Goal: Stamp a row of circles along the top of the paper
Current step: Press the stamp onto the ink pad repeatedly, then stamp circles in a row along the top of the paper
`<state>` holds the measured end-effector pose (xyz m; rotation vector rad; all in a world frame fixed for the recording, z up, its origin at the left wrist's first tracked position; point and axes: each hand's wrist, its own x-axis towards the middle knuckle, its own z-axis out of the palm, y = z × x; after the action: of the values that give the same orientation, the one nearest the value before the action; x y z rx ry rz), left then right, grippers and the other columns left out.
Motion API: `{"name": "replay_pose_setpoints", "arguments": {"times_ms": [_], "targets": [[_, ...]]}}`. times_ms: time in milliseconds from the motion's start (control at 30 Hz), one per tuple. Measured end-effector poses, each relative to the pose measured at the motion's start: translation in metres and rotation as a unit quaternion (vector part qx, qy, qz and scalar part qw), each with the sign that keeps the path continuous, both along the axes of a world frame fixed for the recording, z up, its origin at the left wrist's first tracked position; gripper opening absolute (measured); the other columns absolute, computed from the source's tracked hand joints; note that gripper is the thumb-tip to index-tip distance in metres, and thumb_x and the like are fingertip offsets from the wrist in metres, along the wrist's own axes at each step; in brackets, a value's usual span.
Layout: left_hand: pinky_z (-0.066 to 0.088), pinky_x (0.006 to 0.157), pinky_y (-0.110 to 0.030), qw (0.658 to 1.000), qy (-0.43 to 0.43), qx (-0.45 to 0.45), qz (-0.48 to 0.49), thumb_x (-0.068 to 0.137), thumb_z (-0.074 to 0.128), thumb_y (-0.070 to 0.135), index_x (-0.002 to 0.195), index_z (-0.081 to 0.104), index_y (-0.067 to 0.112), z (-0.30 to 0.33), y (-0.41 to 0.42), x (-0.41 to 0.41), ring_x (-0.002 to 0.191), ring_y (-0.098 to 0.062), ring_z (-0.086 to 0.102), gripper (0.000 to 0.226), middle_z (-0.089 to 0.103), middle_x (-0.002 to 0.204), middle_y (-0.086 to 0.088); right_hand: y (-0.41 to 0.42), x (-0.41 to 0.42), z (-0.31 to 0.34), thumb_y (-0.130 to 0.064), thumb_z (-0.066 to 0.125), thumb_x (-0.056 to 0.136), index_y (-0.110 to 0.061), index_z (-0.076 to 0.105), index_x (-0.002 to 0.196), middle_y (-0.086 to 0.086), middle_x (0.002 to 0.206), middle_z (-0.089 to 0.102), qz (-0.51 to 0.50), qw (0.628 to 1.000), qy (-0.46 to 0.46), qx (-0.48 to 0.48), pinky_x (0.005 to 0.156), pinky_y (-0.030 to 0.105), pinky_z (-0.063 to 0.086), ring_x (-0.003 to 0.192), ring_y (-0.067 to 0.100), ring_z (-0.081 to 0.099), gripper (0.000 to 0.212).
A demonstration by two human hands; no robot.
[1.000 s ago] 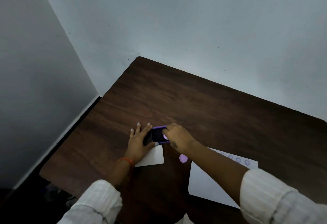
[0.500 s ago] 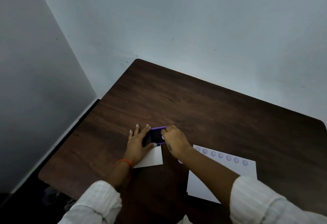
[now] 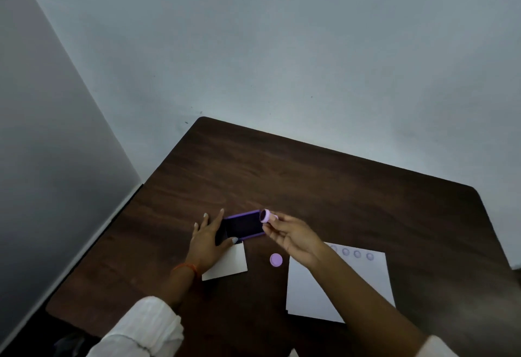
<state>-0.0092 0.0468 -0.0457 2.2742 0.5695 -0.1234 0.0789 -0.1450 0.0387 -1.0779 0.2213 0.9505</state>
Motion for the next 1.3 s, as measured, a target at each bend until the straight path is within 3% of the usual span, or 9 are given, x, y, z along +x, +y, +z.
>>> {"name": "replay_pose_setpoints", "arguments": {"times_ms": [133,200,267,467,667,833,1000,1167,1300], "targets": [[0.004,0.12,-0.048,1.0,0.004,0.0,0.016,0.084,0.056,0.049,0.145,0.017,0.027,0.007,-0.002,0.004,0.145,-0.031,0.006,0.076,0.025,0.154,-0.017,-0.042,-0.018,0.002,0.004,0.055,0.085,-0.001,0.076,0.082,0.013,0.085,0.076,-0.085,0.988,0.095,0.082,0.071,0.025,0.061,0.078,0.018,0.072,0.021],[0.005,0.119,-0.048,0.999,-0.016,0.034,0.015,0.085,0.057,0.047,0.144,0.023,0.022,0.011,-0.009,0.007,0.144,-0.032,0.013,0.073,0.033,0.151,-0.014,-0.061,-0.024,0.004,0.003,0.065,0.073,0.001,0.075,0.083,0.016,0.088,0.076,-0.121,0.98,0.122,0.103,0.073,0.029,0.061,0.078,0.02,0.074,0.014],[0.006,0.118,-0.049,0.997,-0.051,0.061,0.01,0.085,0.058,0.044,0.143,0.029,0.019,0.017,-0.021,0.011,0.143,-0.032,0.017,0.069,0.036,0.15,-0.01,-0.078,-0.028,0.002,0.001,0.071,0.065,0.003,0.074,0.087,0.019,0.093,0.075,-0.152,0.971,0.137,0.119,0.074,0.031,0.06,0.081,0.022,0.074,0.023],[0.007,0.118,-0.045,0.987,-0.125,0.082,-0.063,0.083,0.065,0.034,0.139,0.036,0.022,0.027,-0.086,0.034,0.144,-0.026,0.019,0.064,0.036,0.151,-0.004,-0.13,-0.035,0.0,-0.002,0.074,0.063,0.004,0.073,0.09,0.019,0.095,0.075,-0.213,0.956,0.135,0.153,0.063,0.03,0.062,0.084,0.023,0.074,0.028],[0.001,0.117,-0.038,0.961,-0.137,0.121,-0.205,0.086,0.055,0.047,0.14,0.034,0.026,0.022,-0.153,0.053,0.144,-0.02,0.02,0.062,0.033,0.152,0.001,-0.175,-0.031,-0.01,-0.003,0.069,0.066,0.004,0.074,0.086,0.017,0.09,0.076,-0.277,0.944,0.098,0.149,0.062,0.027,0.061,0.08,0.02,0.074,0.022],[0.001,0.118,-0.039,0.941,-0.118,0.114,-0.296,0.086,0.054,0.047,0.141,0.032,0.025,0.015,-0.194,0.062,0.145,-0.02,0.017,0.063,0.031,0.153,0.001,-0.21,-0.022,-0.019,-0.009,0.067,0.079,-0.003,0.072,0.093,0.011,0.084,0.076,-0.305,0.951,0.045,0.037,0.06,0.023,0.06,0.074,0.016,0.073,0.017],[-0.003,0.118,-0.039,0.924,-0.1,0.157,-0.333,0.086,0.051,0.05,0.142,0.028,0.028,0.012,-0.221,0.075,0.145,-0.02,0.014,0.064,0.026,0.155,0.001,-0.227,-0.008,-0.025,-0.004,0.062,0.084,-0.003,0.066,0.104,0.01,0.092,0.071,-0.35,0.928,-0.042,-0.118,0.063,0.023,0.06,0.08,0.018,0.07,0.02],[-0.011,0.116,-0.041,0.911,-0.055,0.199,-0.357,0.082,0.047,0.062,0.143,0.022,0.033,0.008,-0.236,0.09,0.147,-0.022,0.007,0.071,0.015,0.158,0.001,-0.223,0.001,-0.033,-0.015,0.073,0.077,-0.015,0.066,0.097,0.008,0.099,0.071,-0.308,0.89,-0.156,-0.299,0.085,0.039,0.057,0.095,0.024,0.067,0.021],[-0.014,0.114,-0.042,0.903,-0.026,0.217,-0.369,0.08,0.045,0.067,0.143,0.019,0.036,0.003,-0.237,0.096,0.147,-0.023,0.003,0.075,0.008,0.159,0.0,-0.216,0.002,-0.038,-0.017,0.069,0.082,-0.018,0.068,0.089,0.002,0.088,0.072,-0.229,0.824,-0.33,-0.4,0.079,0.031,0.057,0.086,0.015,0.068,0.006]]}}
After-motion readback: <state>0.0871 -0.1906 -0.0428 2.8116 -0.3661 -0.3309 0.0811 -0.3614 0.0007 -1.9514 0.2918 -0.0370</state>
